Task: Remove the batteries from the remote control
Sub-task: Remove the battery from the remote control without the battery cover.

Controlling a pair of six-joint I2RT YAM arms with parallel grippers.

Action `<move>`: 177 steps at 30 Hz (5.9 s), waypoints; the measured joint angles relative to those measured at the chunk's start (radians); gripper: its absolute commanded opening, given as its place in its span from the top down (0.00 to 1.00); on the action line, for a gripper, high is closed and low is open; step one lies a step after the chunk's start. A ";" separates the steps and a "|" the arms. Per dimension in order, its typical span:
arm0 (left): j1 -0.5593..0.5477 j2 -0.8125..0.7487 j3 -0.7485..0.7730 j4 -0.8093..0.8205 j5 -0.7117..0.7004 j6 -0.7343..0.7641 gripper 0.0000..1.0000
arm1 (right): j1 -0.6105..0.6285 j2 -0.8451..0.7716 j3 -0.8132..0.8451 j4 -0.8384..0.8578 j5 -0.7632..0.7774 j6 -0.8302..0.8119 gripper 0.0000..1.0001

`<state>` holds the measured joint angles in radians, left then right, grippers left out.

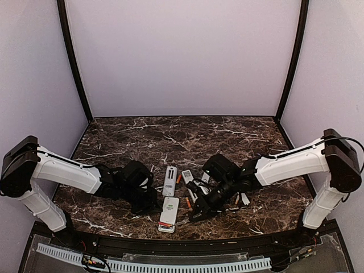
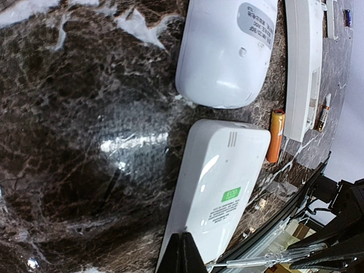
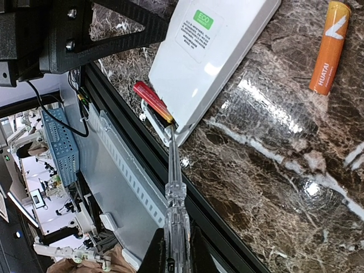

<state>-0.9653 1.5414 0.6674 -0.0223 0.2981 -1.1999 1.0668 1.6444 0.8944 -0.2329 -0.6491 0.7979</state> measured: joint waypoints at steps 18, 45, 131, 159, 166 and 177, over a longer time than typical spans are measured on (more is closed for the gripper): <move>0.000 0.000 0.000 0.001 0.000 0.000 0.98 | 0.000 0.084 0.095 0.055 -0.013 -0.005 1.00; -0.011 0.000 -0.001 0.014 -0.011 0.026 0.87 | 0.000 0.042 0.126 -0.138 0.026 -0.217 1.00; -0.003 0.072 0.039 0.079 0.008 0.085 0.91 | -0.053 0.190 0.156 -0.093 -0.165 -0.315 1.00; -0.003 0.078 0.039 0.093 0.012 0.085 0.90 | -0.082 0.197 0.090 0.076 -0.297 -0.201 1.00; -0.006 0.079 0.039 0.095 0.015 0.081 0.80 | -0.082 0.188 0.090 0.075 -0.278 -0.201 1.00; -0.025 -0.002 0.074 -0.014 -0.022 0.149 0.40 | -0.103 -0.026 0.015 0.081 -0.122 -0.194 1.00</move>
<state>-0.9905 1.5391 0.7410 -0.0368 0.2760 -1.0508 0.9642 1.6180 0.9096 -0.1520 -0.7708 0.6037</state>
